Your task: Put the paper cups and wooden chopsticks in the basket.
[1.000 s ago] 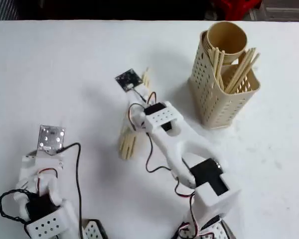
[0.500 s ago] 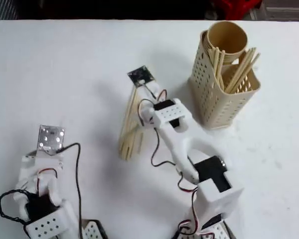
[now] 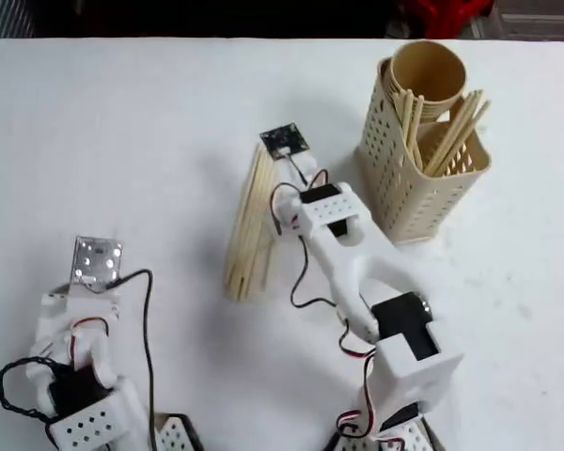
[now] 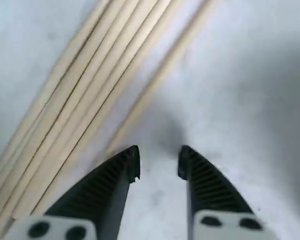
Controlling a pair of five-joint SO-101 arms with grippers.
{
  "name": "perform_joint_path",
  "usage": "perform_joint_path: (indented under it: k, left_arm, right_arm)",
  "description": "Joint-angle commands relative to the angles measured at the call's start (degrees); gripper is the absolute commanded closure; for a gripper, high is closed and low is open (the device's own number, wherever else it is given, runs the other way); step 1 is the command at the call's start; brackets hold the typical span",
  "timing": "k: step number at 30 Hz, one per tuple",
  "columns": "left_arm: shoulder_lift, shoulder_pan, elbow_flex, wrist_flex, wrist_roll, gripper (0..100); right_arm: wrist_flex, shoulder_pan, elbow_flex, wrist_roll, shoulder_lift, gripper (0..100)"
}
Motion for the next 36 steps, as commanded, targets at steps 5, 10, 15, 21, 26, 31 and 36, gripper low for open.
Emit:
perform_joint_path:
  k: [5,10,15,21,26,31,36]
  left_arm:
    - [-0.4,-0.4,-0.18,0.18,-0.26,86]
    - [-0.4,-0.4,-0.18,0.18,-0.26,86]
    - [-0.4,-0.4,-0.18,0.18,-0.26,86]
    - [-0.4,-0.4,-0.18,0.18,-0.26,86]
    - [-0.4,-0.4,-0.18,0.18,-0.26,86]
    - [-0.4,-0.4,-0.18,0.18,-0.26,86]
    - [-0.4,-0.4,-0.18,0.18,-0.26,86]
  right_arm:
    - [2.68,-4.0,-6.24,-0.62,-5.23,83.6]
    - [0.31,-5.58,-6.59,-0.62,-1.63,83.6]
    - [-2.33,-3.12,-6.59,-0.62,2.95,83.6]
    - [-3.47,-0.48,-6.59,-0.62,5.67,83.6]
    - [-1.98,0.75,-5.89,-0.53,6.29,94.0]
    - [1.36,1.01,-5.89,-0.09,5.85,98.5]
    - [8.31,0.75,-6.95,-0.09,1.54,98.2]
